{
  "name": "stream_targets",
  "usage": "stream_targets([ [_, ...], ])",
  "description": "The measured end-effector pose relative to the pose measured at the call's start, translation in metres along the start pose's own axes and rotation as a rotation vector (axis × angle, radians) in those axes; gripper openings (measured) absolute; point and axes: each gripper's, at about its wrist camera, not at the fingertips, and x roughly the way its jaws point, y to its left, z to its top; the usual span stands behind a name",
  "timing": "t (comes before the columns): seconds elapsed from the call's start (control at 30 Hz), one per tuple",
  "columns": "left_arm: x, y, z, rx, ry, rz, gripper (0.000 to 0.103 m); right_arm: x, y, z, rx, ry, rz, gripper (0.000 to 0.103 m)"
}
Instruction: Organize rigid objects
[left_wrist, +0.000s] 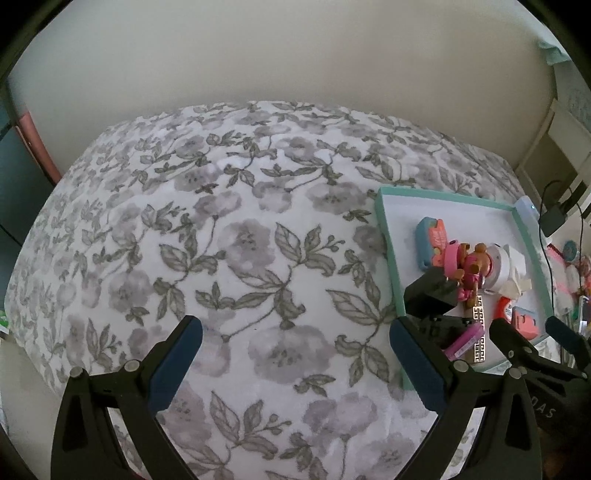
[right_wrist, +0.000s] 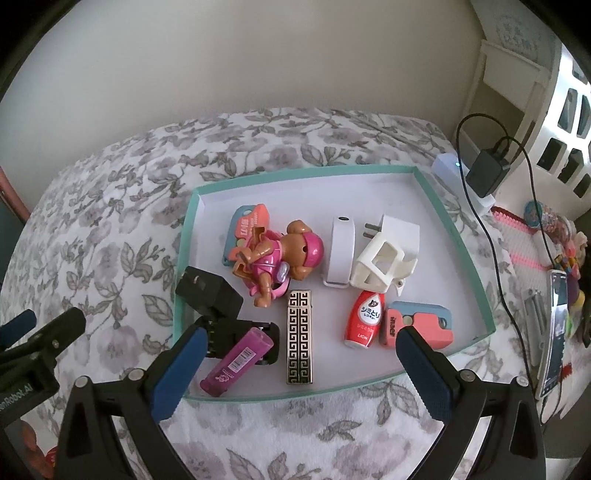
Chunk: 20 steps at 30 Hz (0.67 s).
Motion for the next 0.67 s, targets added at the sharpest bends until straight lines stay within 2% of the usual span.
stream_targets([
  [0.17,0.0003,0.0000,0.0008,0.002,0.001,-0.014,0.101,-0.0007,-0.0001,0.0005,-0.002,-0.005,-0.001,0.103],
  [0.67,-0.0040,-0.0018,0.0023,0.020,-0.029,0.006,0.101,0.0004,0.0011,0.0019,-0.014,-0.003,-0.005,0.103],
])
